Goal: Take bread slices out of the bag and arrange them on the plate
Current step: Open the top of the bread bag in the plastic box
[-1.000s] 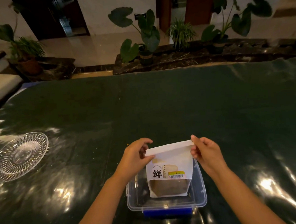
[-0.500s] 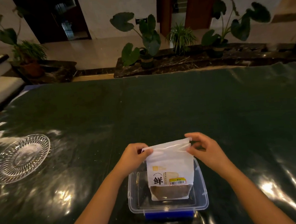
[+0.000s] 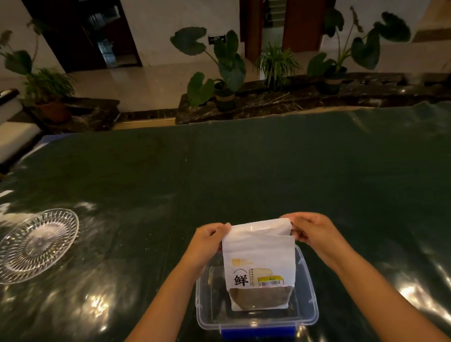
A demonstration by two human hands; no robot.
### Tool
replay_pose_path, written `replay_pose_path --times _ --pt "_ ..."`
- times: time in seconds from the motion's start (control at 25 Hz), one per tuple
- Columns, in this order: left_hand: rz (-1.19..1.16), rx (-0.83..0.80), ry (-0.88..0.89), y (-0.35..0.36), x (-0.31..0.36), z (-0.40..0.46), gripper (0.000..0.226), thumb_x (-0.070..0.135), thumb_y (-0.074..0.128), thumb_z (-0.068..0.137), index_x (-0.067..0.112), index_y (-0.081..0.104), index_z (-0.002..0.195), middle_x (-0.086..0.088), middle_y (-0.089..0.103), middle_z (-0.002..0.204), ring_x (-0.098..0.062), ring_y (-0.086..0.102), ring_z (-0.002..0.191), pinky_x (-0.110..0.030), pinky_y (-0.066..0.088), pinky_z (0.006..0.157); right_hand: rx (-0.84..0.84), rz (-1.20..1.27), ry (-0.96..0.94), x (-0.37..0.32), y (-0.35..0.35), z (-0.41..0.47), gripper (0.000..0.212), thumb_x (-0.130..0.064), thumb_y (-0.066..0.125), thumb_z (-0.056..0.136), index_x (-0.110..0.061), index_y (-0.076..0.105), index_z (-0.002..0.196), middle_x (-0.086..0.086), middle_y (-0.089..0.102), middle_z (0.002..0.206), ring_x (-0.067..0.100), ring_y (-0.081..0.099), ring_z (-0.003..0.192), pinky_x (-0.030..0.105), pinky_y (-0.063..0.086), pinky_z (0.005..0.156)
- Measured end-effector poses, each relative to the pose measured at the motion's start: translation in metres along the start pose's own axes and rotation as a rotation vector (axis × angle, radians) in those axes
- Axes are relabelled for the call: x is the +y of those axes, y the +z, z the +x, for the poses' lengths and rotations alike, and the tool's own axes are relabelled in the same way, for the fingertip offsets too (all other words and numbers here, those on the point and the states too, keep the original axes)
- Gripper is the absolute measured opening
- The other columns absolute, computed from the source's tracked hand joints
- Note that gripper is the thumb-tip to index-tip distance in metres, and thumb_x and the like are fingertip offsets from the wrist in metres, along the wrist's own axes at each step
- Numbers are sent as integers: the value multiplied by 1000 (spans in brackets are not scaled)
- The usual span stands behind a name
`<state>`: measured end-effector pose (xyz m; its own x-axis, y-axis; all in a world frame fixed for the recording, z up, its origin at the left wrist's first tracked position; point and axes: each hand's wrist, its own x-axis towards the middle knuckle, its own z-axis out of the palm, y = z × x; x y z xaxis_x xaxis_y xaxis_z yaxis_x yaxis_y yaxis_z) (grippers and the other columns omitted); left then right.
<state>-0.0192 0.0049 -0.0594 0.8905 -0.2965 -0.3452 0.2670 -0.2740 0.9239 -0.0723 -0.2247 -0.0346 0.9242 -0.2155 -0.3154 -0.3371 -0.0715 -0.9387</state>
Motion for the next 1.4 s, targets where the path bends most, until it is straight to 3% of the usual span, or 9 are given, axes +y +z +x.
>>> replay_pose_path --times 0.16,0.4,0.6,0.72,0.84,0.96,1.12,1.32,1.4 --pt "-122 112 -44 -1 -4 -1 17 22 64 83 15 71 70 4 68 63 -4 64 56 -21 49 55 20 29 87 1 -1 1 15 -17 57 87 -10 69 91 11 67 82 20 60 74 27 49 68" --pt "-163 293 20 1 -6 2 11 15 67 80 19 71 71 3 72 70 -11 69 67 -22 53 58 146 110 95 0 2 1 11 -18 57 87 -14 67 81 7 66 87 18 60 82 25 47 65" --pt "-140 351 100 5 -9 2 18 13 65 82 19 69 98 2 71 80 -5 69 72 -15 52 57 44 539 335 13 18 0 19 -20 53 90 -7 63 99 16 64 106 29 59 103 43 49 91" --pt "50 368 185 5 -9 -5 49 23 65 82 23 49 128 7 64 104 -3 62 93 -14 50 73 108 295 225 12 13 -1 23 -30 51 90 -12 66 94 11 66 104 24 61 97 37 49 81" --pt "513 513 547 13 -7 -24 61 45 62 76 34 38 132 13 39 131 0 30 124 -21 27 102 99 60 -20 5 4 1 26 -34 44 92 -25 62 107 -3 61 112 11 56 98 24 44 79" --pt "951 403 832 28 -13 -36 57 54 60 71 38 46 124 7 35 138 -10 24 133 -35 16 112 -180 -215 -210 -15 -5 5 20 -29 58 85 -41 59 102 -19 61 105 -6 59 94 11 48 65" --pt "1184 360 849 35 -20 -40 25 37 75 67 35 64 89 0 51 133 -21 30 131 -53 24 108 -440 -637 -281 -31 -2 14 23 -23 70 75 -32 67 96 -17 65 94 2 62 92 17 50 71" --pt "1216 427 799 41 -15 -39 51 34 76 66 30 55 112 5 63 115 -18 45 118 -50 24 109 -405 -769 -309 -41 9 27 13 -20 64 80 -28 67 70 -7 66 80 7 64 77 23 54 68" --pt "1283 390 752 45 -2 -37 47 35 83 55 29 64 98 6 69 103 -18 57 107 -49 27 104 -448 -774 -289 -43 8 29 16 -19 62 82 -30 66 71 -9 66 82 6 64 79 20 52 67"
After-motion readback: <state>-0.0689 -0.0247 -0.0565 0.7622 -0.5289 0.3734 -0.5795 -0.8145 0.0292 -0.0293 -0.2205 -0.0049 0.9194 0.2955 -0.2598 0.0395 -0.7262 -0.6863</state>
